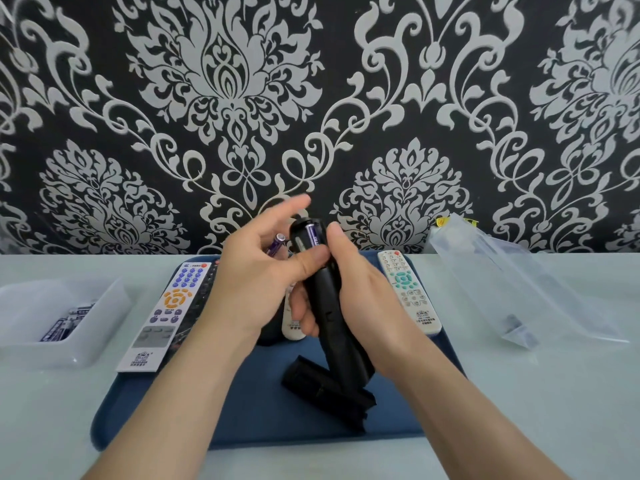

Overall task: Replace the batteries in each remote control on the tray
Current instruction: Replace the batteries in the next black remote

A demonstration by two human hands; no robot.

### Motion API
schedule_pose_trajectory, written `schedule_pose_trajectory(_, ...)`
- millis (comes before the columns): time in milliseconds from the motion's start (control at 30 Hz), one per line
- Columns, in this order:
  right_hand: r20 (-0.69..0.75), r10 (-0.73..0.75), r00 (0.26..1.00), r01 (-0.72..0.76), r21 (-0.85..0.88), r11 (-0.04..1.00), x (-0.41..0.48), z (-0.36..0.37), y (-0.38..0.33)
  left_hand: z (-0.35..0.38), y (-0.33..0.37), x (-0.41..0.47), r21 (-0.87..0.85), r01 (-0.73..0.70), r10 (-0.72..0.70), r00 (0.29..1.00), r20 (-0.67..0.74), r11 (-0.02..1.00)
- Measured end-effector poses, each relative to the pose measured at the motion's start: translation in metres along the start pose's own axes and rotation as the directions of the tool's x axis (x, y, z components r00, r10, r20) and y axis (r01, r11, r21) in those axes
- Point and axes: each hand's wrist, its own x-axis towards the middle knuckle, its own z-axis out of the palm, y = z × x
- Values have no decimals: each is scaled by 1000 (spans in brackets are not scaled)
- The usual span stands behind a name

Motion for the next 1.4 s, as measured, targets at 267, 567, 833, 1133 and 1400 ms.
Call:
schedule_pose_trajectory(267, 88, -43, 995, 56, -149, 987, 4, -4, -3, -5, -5, 5, -131, 63, -82, 985, -149, 989)
schedule_pose_trajectory(567, -40, -63, 997, 54, -188, 981, 8, -13, 4, -3, -5, 6, -131, 211, -213, 977, -4, 969)
schedule_pose_trajectory(833, -86, 187, 979, -143, 368, 919, 12, -25, 2, -5, -10, 8, -550, 317, -325, 942, 87, 773)
schedule_pose_trajectory(1133, 36, 216, 976, -204, 504, 839, 16, -27, 5, -2, 3, 3, -419, 209, -186, 978, 95, 884)
schedule_pose_trajectory(1400, -79, 131, 988, -116, 176, 978, 13, -26, 2, -5, 8, 3, 82, -3, 7, 999, -45, 997)
